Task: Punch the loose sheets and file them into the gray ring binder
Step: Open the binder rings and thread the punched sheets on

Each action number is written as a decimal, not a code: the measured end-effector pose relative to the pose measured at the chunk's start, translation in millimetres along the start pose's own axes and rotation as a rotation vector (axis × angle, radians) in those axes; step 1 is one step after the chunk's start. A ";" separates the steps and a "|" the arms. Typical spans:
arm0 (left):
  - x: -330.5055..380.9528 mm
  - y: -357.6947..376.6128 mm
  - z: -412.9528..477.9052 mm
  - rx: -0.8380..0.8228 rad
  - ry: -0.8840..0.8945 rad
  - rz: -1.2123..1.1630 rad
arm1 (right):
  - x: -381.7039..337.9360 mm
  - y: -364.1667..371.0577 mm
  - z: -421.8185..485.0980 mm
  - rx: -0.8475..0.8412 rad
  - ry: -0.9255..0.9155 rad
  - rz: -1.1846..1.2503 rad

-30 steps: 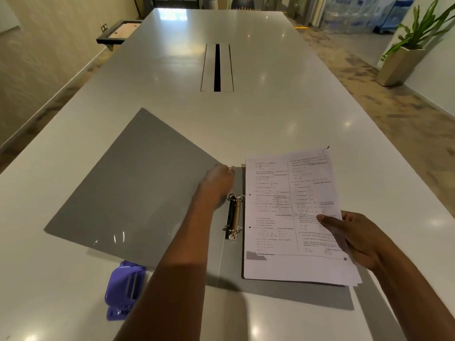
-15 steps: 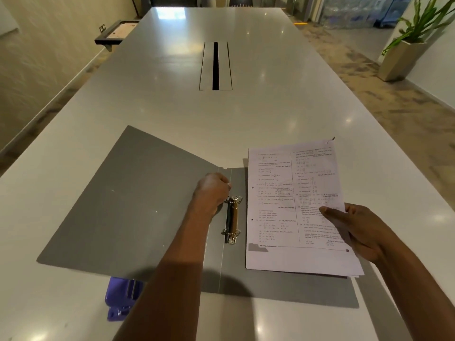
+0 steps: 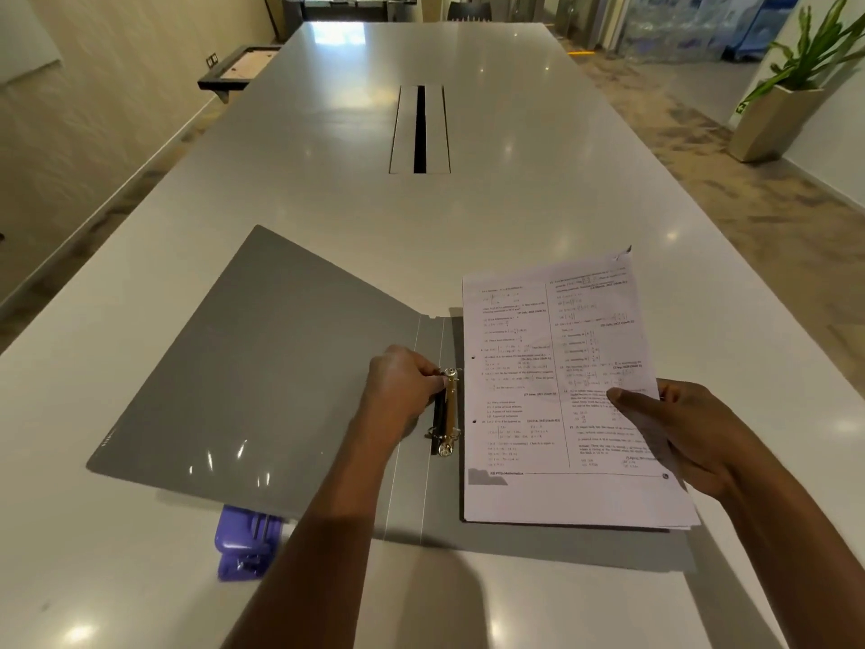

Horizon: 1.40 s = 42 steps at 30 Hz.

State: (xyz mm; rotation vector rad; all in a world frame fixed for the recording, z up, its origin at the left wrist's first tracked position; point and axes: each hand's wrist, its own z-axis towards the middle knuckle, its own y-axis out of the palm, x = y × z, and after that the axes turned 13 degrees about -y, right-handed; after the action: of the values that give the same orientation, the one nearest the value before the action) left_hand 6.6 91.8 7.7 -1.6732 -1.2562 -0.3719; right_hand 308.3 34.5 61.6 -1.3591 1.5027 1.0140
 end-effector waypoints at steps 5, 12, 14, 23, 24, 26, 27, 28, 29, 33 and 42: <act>-3.5 1.9 -9.1 0.194 0.140 0.157 | -3.5 4.2 -6.5 0.017 -0.040 -0.125; -1.6 5.6 -21.5 0.226 0.133 0.300 | -17.3 -1.2 -17.2 0.007 -0.067 -0.188; -1.2 3.6 -21.0 0.174 0.122 0.357 | -20.0 -5.0 -19.8 0.007 -0.078 -0.199; 28.4 -27.3 -26.8 -0.177 -0.052 -0.092 | -13.3 9.0 -30.2 -0.023 -0.083 -0.247; 32.1 -30.0 -27.4 -0.253 -0.094 -0.109 | -11.6 10.7 -30.8 -0.018 -0.085 -0.243; 35.4 -33.5 -27.6 -0.322 -0.139 -0.098 | -10.6 13.8 -32.2 -0.008 -0.089 -0.237; 35.2 -34.2 -25.8 -0.333 -0.161 -0.099 | -10.6 15.0 -33.0 -0.002 -0.088 -0.238; 34.2 -33.7 -22.3 -0.343 -0.185 -0.101 | -10.2 15.9 -33.4 0.006 -0.088 -0.243; 32.7 -33.0 -18.6 -0.352 -0.208 -0.096 | -10.2 17.1 -33.8 0.014 -0.087 -0.245; 30.1 -28.1 -15.0 -0.360 -0.211 -0.023 | -10.4 22.1 -36.0 0.038 -0.079 -0.212; 32.9 -28.1 -11.3 -0.424 -0.201 -0.035 | -7.1 25.5 -40.3 0.062 -0.067 -0.232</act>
State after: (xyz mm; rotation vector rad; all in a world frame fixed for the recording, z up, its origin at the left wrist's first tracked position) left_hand -0.4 100.7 51.0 -2.0901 -1.4254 -0.5300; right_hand 280.4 0.6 81.5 -1.4047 1.2827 0.8513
